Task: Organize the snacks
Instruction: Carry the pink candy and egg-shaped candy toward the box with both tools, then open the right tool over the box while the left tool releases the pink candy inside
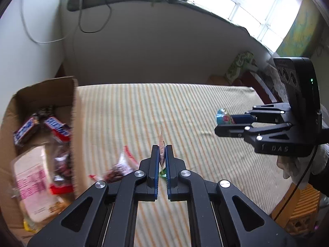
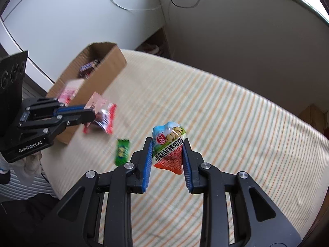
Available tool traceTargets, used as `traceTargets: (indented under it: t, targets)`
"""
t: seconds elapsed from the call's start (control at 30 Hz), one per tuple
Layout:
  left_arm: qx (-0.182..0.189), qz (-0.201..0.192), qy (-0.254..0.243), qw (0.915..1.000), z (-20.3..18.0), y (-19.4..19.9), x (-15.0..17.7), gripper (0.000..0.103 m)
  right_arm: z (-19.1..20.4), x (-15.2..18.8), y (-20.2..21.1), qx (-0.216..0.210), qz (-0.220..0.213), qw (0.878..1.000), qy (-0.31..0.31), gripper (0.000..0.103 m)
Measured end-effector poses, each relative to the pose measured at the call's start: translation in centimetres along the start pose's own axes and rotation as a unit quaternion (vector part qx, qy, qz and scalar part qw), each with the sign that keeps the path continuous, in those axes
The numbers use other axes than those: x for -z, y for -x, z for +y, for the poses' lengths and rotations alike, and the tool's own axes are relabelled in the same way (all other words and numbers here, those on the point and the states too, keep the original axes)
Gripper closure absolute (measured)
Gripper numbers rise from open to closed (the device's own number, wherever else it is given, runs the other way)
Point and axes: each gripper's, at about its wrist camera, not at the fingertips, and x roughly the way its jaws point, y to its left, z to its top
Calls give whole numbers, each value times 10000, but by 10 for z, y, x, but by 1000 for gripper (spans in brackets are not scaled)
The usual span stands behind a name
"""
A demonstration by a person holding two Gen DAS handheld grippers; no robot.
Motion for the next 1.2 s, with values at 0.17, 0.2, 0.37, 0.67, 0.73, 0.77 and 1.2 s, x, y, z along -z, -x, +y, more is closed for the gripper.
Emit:
traceTargets:
  t: [0.17,0.2,0.37,0.67,0.73,0.77,1.2]
  targets:
    - [-119,-126,179,9997,23,28,7,99,27,-29,-3,-65,-80,9998,163,75]
    - [-155,-141,206,9996,26,32,8,99,33,-34,-4,-95,-91,9997,187,75]
    - [-333,-202,472,9981,55,52,19,99,65,-54,-10,-195,-111,9990,396,75]
    - [-602,-270,724,9952,91,81,43,99,122,-84,-29,-384,-85,9972,635,75]
    - [-689,-291,809,9939,101,88,47,99,135,-92,-35,-416,-54,9967,691,75]
    - [-721,-293,843,9934,105,89,50,99,140,-96,-37,-430,-38,9966,709,75]
    - [-1263,-383,1240,9835,149,112,71,98,184,-125,-70,-520,200,9953,791,75]
